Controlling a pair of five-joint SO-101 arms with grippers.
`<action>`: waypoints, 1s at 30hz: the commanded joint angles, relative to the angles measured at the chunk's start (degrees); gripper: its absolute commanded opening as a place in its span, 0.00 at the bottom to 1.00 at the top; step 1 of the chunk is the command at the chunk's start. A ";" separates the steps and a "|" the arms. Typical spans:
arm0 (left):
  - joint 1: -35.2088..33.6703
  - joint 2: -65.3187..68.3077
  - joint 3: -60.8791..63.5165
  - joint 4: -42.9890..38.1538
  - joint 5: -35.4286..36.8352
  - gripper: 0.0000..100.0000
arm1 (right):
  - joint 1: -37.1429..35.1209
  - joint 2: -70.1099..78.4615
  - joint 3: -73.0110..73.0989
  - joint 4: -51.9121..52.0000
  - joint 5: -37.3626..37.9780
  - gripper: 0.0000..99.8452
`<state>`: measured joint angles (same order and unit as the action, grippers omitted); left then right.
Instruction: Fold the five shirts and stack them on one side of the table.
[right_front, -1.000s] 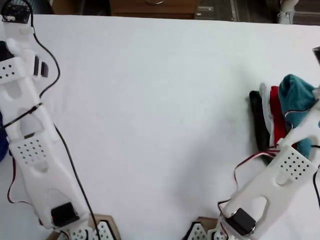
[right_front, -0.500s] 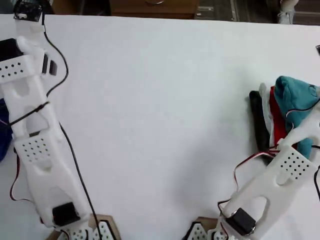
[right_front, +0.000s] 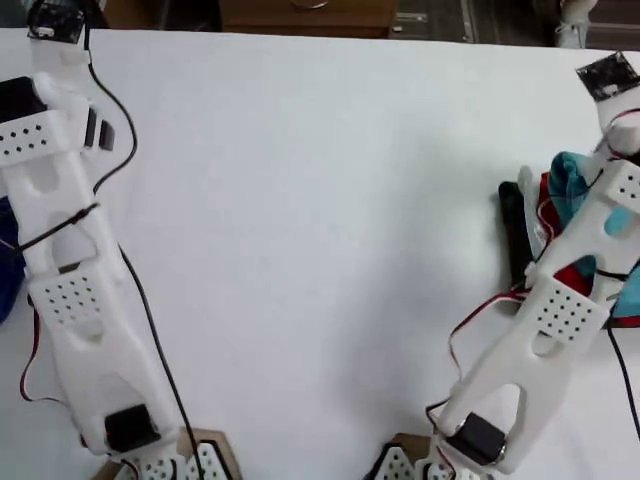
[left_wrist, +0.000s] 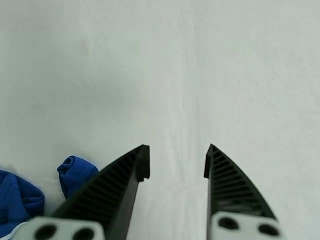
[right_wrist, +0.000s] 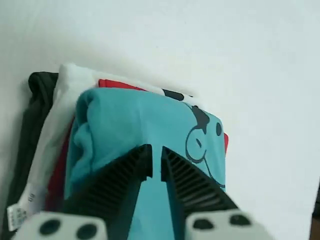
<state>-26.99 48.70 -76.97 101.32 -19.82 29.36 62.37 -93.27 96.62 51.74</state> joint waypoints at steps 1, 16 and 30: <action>-0.53 -0.70 -2.24 0.62 -0.35 0.20 | -2.86 -1.45 -2.20 0.31 -1.85 0.02; -5.98 -0.62 -1.80 0.62 -0.53 0.20 | -10.68 5.93 -2.64 0.04 -2.02 0.02; -5.80 -0.62 -2.24 0.35 -0.62 0.20 | -2.24 -20.00 -0.79 1.54 -6.07 0.02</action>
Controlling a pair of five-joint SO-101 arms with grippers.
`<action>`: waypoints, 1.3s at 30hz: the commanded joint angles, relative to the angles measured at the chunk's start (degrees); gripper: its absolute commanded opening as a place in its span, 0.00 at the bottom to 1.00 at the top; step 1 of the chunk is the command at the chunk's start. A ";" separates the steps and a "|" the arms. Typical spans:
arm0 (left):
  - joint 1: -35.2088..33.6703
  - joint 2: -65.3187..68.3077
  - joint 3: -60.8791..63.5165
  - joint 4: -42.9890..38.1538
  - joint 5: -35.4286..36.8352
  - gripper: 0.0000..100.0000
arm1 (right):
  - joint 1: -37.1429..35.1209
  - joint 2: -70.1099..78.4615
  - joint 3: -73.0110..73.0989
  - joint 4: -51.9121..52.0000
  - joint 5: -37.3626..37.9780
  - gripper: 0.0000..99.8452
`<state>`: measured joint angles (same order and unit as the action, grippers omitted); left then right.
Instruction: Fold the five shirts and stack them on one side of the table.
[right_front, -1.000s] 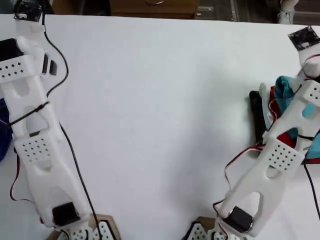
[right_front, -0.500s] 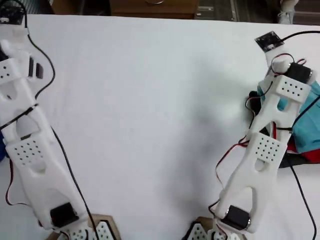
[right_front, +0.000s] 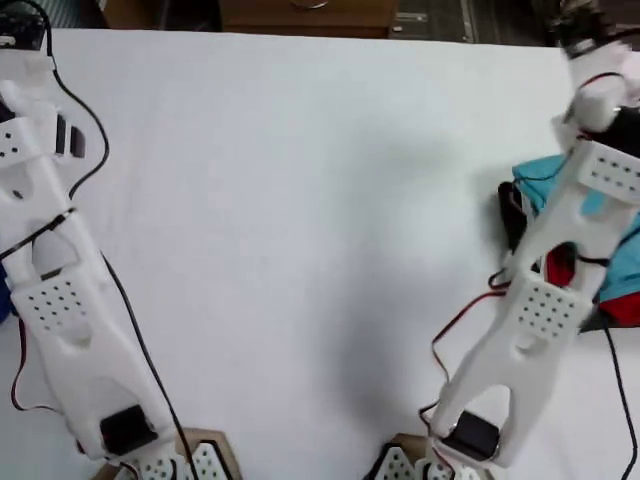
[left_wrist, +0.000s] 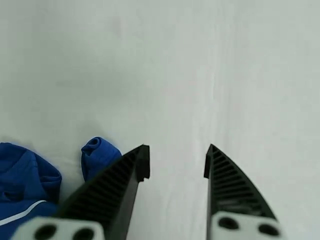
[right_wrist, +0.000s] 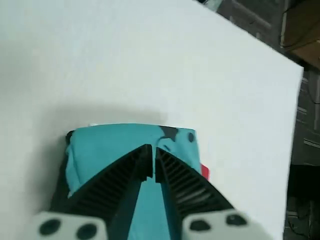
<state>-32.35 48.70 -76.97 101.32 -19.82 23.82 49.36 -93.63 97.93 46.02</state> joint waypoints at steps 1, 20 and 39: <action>-0.44 -0.62 -2.24 0.26 -0.62 0.20 | 4.62 -7.78 1.05 0.31 -0.26 0.02; 1.23 -0.88 -2.33 0.09 -0.62 0.20 | 13.23 -25.63 61.89 -3.30 6.24 0.02; 1.49 -0.62 -1.89 0.53 -0.44 0.20 | 6.20 -53.14 87.65 -17.54 8.88 0.02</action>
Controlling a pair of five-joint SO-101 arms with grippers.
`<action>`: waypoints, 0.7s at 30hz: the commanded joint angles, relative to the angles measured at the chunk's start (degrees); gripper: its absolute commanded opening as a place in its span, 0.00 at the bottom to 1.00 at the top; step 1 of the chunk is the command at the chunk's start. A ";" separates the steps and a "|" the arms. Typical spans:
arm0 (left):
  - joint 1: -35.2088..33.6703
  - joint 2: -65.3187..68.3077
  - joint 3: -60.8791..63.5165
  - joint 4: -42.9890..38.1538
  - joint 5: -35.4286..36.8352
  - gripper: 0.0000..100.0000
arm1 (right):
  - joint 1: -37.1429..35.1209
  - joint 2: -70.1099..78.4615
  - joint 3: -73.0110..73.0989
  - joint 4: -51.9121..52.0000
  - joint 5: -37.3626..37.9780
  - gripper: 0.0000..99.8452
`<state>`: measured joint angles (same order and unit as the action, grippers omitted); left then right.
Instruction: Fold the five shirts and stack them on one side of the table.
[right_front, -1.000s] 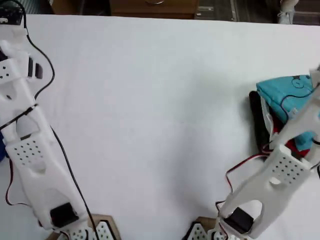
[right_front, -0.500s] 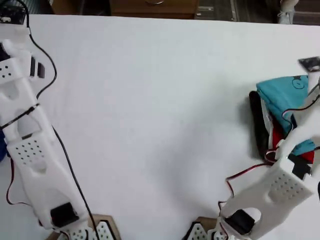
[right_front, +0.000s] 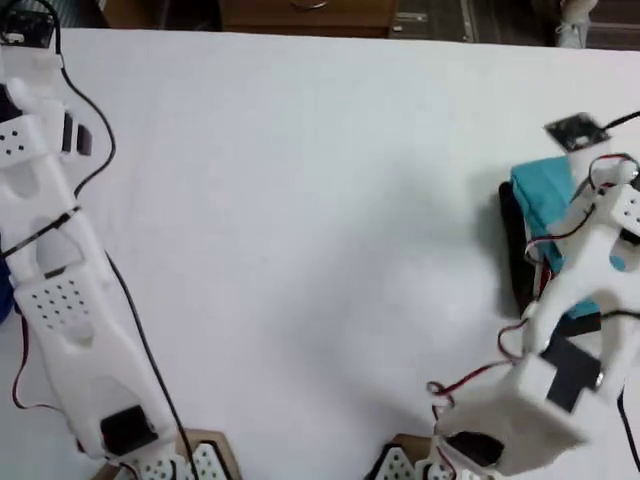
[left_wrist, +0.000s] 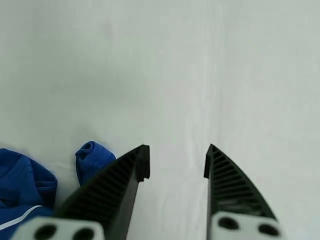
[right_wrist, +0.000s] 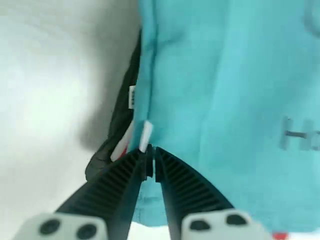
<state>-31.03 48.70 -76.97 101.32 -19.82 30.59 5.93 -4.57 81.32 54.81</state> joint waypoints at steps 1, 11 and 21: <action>0.18 -0.62 -1.89 0.53 -0.44 0.20 | -0.92 -11.82 -1.41 -2.15 0.09 0.02; -0.35 -1.14 -1.98 0.62 -0.44 0.20 | -12.97 -2.42 9.67 -31.08 -6.59 0.02; -4.84 -1.23 -2.33 0.70 -0.53 0.20 | -9.45 17.27 0.53 -41.45 -6.42 0.02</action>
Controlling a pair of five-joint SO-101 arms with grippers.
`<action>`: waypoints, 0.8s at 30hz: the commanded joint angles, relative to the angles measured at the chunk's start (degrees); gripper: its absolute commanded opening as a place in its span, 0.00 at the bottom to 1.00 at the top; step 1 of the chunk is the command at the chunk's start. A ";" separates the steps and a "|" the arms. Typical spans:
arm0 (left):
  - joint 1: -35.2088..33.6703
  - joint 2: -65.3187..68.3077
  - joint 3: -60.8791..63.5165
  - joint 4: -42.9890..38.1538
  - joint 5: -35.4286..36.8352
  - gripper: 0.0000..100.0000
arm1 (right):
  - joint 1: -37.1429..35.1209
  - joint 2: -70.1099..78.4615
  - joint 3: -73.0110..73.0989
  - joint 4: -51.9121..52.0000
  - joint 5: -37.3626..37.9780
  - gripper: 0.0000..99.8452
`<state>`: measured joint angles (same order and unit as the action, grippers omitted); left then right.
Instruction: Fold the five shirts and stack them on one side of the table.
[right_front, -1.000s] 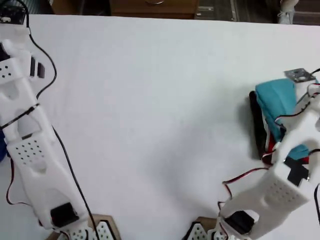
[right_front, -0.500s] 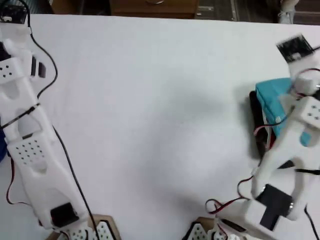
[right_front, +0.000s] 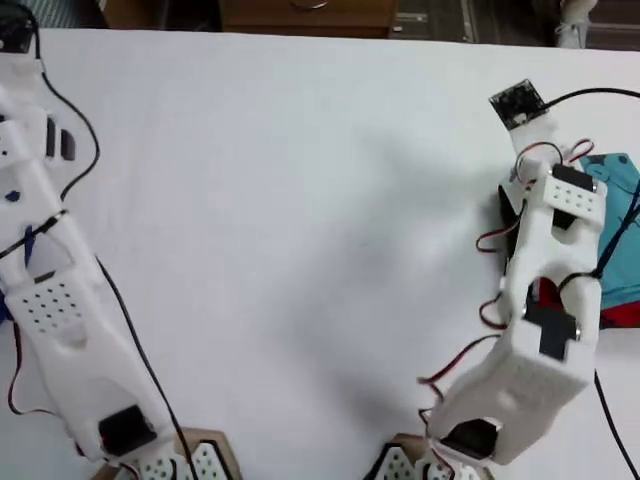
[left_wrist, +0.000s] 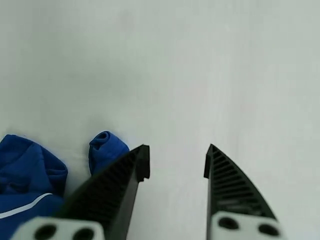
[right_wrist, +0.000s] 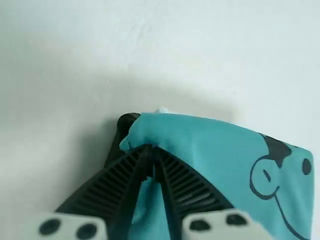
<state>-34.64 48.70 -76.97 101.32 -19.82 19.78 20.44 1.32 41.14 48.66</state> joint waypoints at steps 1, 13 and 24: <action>-1.32 -1.23 -2.33 0.70 -0.53 0.20 | 1.98 4.00 -6.59 -1.27 -0.26 0.02; -1.32 -1.14 -1.98 0.70 -0.44 0.20 | 4.26 7.52 -17.76 2.95 -0.35 0.02; 0.62 -1.14 -1.89 0.70 -0.44 0.20 | 6.29 -2.51 -25.23 10.86 -9.05 0.02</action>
<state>-34.81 48.70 -76.97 101.32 -19.82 24.00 22.90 -20.40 53.45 43.38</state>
